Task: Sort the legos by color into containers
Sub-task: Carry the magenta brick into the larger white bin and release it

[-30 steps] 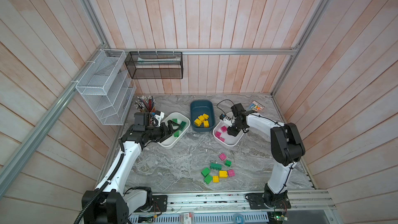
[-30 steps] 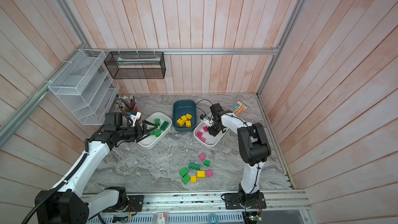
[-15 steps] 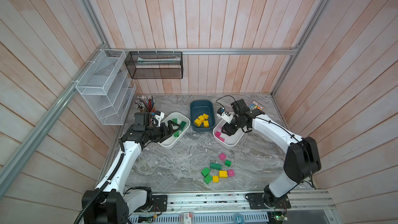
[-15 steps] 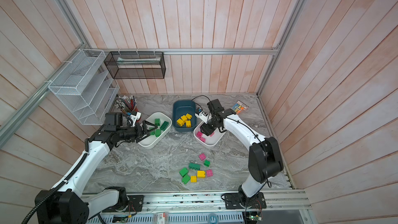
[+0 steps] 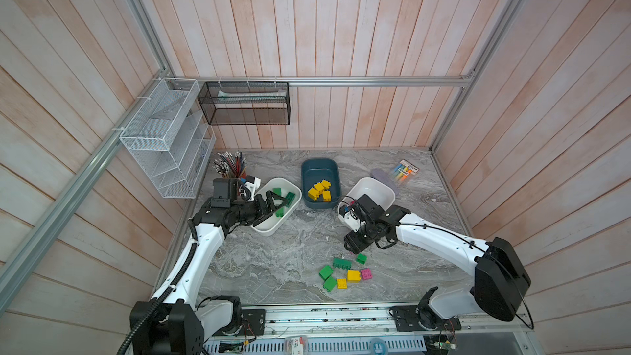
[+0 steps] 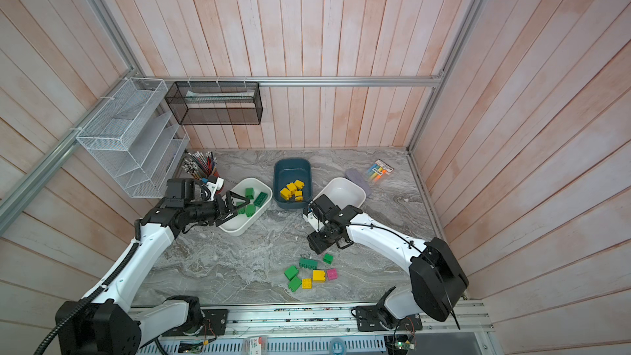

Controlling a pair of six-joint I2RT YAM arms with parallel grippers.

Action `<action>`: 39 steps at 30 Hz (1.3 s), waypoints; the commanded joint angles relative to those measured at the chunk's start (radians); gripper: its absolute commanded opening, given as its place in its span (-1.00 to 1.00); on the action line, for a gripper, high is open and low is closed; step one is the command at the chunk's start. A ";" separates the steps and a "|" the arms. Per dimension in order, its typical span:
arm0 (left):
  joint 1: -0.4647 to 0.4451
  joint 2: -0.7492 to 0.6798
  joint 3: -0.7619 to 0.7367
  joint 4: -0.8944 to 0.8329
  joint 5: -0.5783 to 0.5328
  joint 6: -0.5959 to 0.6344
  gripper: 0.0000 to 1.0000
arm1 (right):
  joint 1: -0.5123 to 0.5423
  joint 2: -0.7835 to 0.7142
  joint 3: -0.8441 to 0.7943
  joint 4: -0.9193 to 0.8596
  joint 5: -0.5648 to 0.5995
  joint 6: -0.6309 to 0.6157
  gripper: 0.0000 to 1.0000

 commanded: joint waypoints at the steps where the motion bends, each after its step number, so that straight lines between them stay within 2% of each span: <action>1: 0.007 -0.006 -0.015 -0.011 0.009 0.029 0.99 | 0.005 0.057 0.017 -0.021 0.075 0.040 0.28; 9: 0.007 -0.014 -0.021 -0.011 0.003 0.033 0.99 | 0.011 0.130 -0.006 0.034 0.070 0.038 0.23; 23: 0.010 -0.002 -0.028 0.000 0.013 0.038 1.00 | 0.037 0.237 -0.005 0.049 0.121 0.070 -0.03; 28: 0.011 -0.004 -0.029 -0.003 0.012 0.041 0.99 | 0.048 0.250 0.009 0.025 0.153 0.065 -0.34; 31: 0.014 -0.009 -0.030 -0.009 0.011 0.044 0.99 | 0.051 0.195 0.049 0.009 0.151 0.062 -0.51; 35: 0.016 -0.013 -0.020 -0.005 0.020 0.033 0.99 | 0.046 0.125 0.171 -0.025 0.128 0.065 -0.54; 39: 0.016 -0.018 -0.019 0.028 0.039 -0.004 1.00 | -0.018 0.113 0.280 -0.074 0.113 0.016 -0.54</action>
